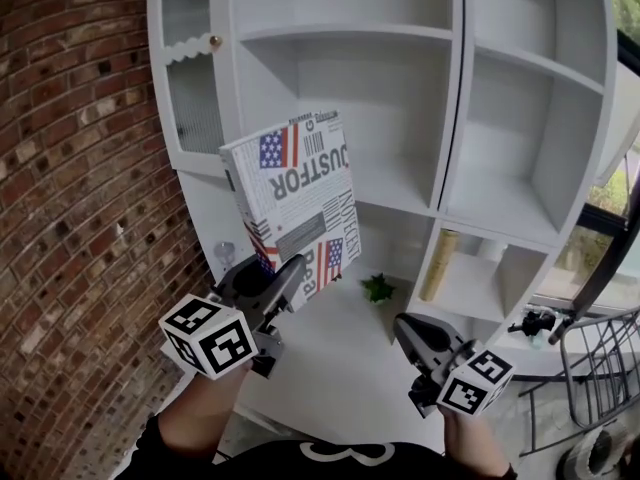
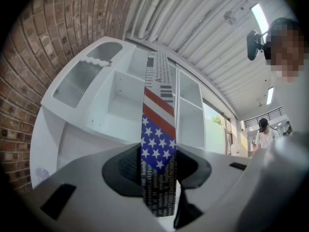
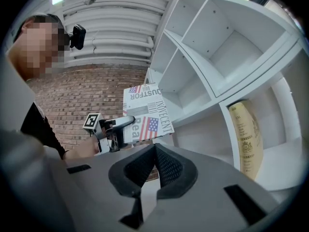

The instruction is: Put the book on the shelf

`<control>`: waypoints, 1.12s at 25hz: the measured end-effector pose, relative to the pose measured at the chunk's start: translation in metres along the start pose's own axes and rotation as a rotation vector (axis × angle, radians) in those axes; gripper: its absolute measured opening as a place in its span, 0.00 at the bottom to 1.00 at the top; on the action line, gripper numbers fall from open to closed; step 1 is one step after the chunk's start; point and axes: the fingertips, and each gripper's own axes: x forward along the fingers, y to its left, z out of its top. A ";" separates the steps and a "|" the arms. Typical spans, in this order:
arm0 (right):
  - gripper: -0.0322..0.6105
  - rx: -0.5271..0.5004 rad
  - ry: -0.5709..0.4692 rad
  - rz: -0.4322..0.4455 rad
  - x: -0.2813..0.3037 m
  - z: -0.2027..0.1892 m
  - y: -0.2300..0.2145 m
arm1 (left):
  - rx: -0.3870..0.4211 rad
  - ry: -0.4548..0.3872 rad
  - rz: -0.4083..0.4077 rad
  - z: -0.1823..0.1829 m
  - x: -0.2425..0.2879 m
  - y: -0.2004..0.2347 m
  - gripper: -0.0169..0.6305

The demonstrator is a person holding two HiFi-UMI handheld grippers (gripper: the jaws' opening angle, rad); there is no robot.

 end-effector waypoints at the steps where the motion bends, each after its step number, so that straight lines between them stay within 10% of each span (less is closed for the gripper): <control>1: 0.07 -0.005 -0.005 -0.005 0.003 0.004 0.000 | 0.006 -0.003 -0.003 0.007 0.003 0.005 0.25; 15: 0.07 -0.072 -0.001 -0.086 0.024 0.019 0.004 | 0.114 -0.055 -0.060 0.080 0.063 0.051 0.25; 28: 0.07 -0.066 -0.003 -0.214 -0.005 0.019 -0.026 | 0.186 0.001 -0.026 0.077 0.133 0.072 0.25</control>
